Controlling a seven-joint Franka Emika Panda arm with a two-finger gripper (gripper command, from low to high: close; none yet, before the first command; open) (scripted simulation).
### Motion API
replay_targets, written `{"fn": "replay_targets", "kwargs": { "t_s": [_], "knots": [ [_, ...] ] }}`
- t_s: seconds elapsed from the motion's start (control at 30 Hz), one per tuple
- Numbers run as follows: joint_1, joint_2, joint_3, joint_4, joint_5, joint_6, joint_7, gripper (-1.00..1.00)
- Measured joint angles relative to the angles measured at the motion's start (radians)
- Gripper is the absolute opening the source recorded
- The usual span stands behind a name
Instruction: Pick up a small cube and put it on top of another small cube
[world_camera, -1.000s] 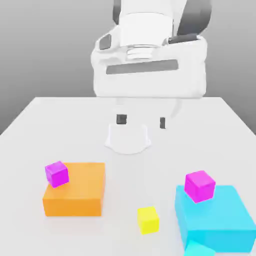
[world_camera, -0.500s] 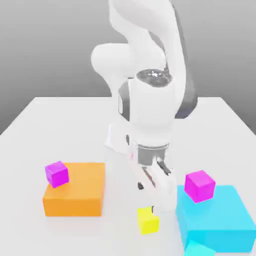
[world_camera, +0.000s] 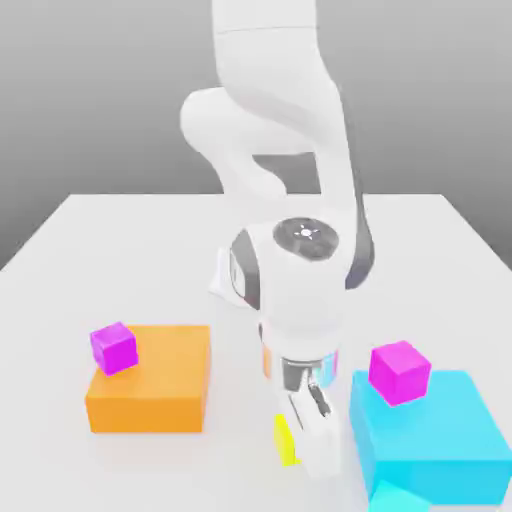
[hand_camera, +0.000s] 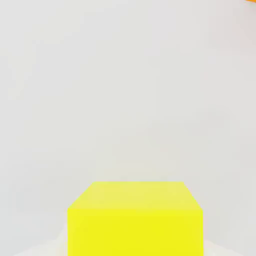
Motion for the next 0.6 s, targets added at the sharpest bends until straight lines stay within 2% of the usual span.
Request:
{"fn": "replay_targets", "kwargs": {
  "t_s": [0.13,0.27,0.6],
  "knots": [
    [-0.029,-0.133,0.064,-0.025,0.113,-0.104,-0.107,-1.0],
    [0.004,-0.219,0.112,-0.017,0.19,-0.19,-0.283,-1.0],
    [0.137,-0.41,0.141,0.012,0.305,-0.4,-0.691,-1.0]
  ]
}}
